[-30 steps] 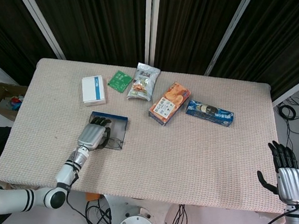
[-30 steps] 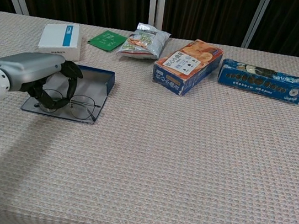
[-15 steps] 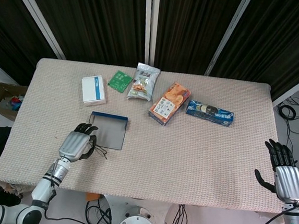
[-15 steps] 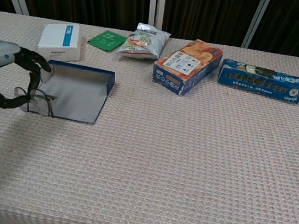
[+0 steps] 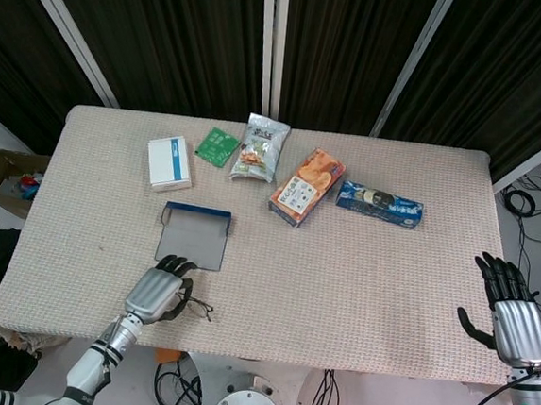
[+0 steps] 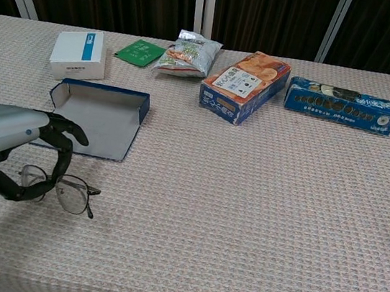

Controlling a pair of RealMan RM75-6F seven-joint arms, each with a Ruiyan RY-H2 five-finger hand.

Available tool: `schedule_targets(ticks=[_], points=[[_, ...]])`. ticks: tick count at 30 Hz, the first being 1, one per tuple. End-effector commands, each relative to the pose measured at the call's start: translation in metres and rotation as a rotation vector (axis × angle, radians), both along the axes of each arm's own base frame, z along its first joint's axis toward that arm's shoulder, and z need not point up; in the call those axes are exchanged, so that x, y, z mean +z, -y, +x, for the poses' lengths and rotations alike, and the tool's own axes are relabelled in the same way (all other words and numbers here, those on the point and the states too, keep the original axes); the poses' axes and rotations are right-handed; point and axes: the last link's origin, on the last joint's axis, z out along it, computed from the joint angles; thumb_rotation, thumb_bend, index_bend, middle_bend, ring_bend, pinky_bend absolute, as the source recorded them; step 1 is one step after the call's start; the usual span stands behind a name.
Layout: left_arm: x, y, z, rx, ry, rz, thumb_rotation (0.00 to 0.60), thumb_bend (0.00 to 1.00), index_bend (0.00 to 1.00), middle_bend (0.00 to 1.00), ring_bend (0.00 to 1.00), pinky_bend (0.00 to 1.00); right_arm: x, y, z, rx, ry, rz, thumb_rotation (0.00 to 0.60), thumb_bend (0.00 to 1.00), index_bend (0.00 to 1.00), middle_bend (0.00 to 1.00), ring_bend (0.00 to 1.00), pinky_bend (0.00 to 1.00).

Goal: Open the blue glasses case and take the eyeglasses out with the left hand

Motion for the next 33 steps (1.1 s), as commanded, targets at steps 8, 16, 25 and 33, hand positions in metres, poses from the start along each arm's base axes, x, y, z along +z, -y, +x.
schedule_targets(ticks=[8,16,25,33], points=[[-0.013,-0.005,0.016,-0.008,0.028,-0.008,0.6,0.18,0.16,0.09,0.09,0.11,0.002,-0.002,-0.002,-0.012,-0.002,-0.006,0.6,0.28,0.0,0.06,0.0,0.0],[0.048,-0.032,-0.009,0.079,0.114,0.318,0.6,0.07,0.13,0.1,0.09,0.11,0.007,0.001,0.001,-0.007,-0.016,-0.002,0.6,0.28,0.0,0.06,0.0,0.0],[0.135,-0.047,-0.101,0.174,-0.1,0.576,0.6,0.07,0.19,0.14,0.09,0.11,0.006,0.004,-0.002,-0.027,0.005,0.021,0.6,0.28,0.0,0.06,0.0,0.0],[0.166,0.013,-0.14,0.246,-0.131,0.584,0.6,0.07,0.19,0.14,0.09,0.11,0.002,-0.002,-0.003,-0.017,0.023,0.028,0.6,0.28,0.0,0.07,0.0,0.01]])
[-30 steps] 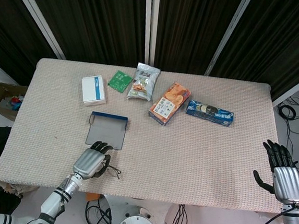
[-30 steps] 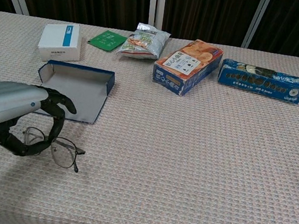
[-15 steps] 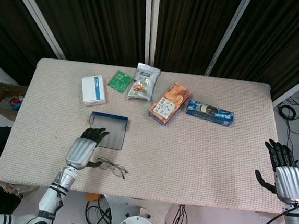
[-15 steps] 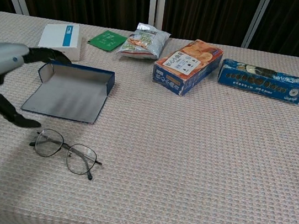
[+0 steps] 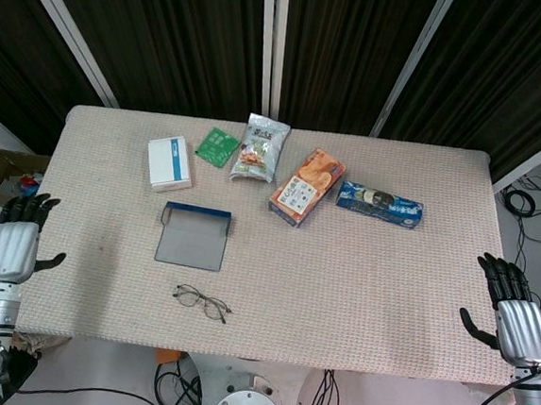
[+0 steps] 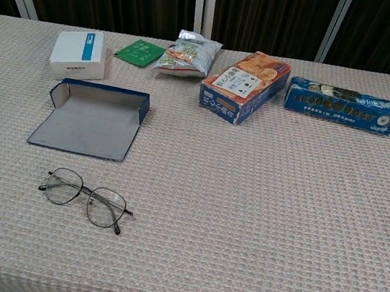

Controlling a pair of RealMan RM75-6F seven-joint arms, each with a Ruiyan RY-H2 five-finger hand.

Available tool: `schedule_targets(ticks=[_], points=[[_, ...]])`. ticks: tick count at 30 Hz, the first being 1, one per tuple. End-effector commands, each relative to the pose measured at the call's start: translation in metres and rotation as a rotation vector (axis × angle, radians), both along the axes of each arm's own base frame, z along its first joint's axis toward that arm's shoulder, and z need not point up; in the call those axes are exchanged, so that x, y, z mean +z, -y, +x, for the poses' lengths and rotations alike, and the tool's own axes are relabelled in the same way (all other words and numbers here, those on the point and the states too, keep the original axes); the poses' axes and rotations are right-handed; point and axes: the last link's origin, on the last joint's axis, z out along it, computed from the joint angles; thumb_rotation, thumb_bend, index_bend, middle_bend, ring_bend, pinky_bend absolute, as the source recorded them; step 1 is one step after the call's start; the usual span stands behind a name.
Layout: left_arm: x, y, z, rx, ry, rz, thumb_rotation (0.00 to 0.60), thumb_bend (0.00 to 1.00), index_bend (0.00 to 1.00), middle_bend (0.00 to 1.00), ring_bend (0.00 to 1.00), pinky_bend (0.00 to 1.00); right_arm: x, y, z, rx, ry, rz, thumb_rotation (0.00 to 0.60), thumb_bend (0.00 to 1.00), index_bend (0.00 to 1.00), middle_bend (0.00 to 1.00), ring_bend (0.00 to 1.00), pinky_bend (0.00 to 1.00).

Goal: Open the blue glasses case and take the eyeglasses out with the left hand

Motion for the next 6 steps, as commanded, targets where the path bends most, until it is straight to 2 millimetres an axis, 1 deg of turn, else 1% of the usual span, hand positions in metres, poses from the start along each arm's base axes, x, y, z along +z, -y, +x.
schedule_targets(ticks=[1,3,6], points=[[0.011,0.035,-0.011,0.006,0.006,0.012,0.6,0.07,0.19,0.14,0.09,0.11,-0.002,-0.002,0.0,0.0,-0.005,0.005,0.6,0.28,0.0,0.07,0.0,0.01],[0.011,0.05,-0.008,-0.013,0.026,0.012,0.6,0.07,0.19,0.14,0.09,0.11,-0.004,-0.004,0.0,-0.003,-0.007,0.01,0.6,0.28,0.0,0.07,0.0,0.01],[0.009,0.067,-0.004,-0.042,0.046,0.003,0.6,0.07,0.19,0.14,0.09,0.11,-0.007,-0.006,0.003,0.004,0.011,0.02,0.6,0.28,0.0,0.07,0.0,0.01]])
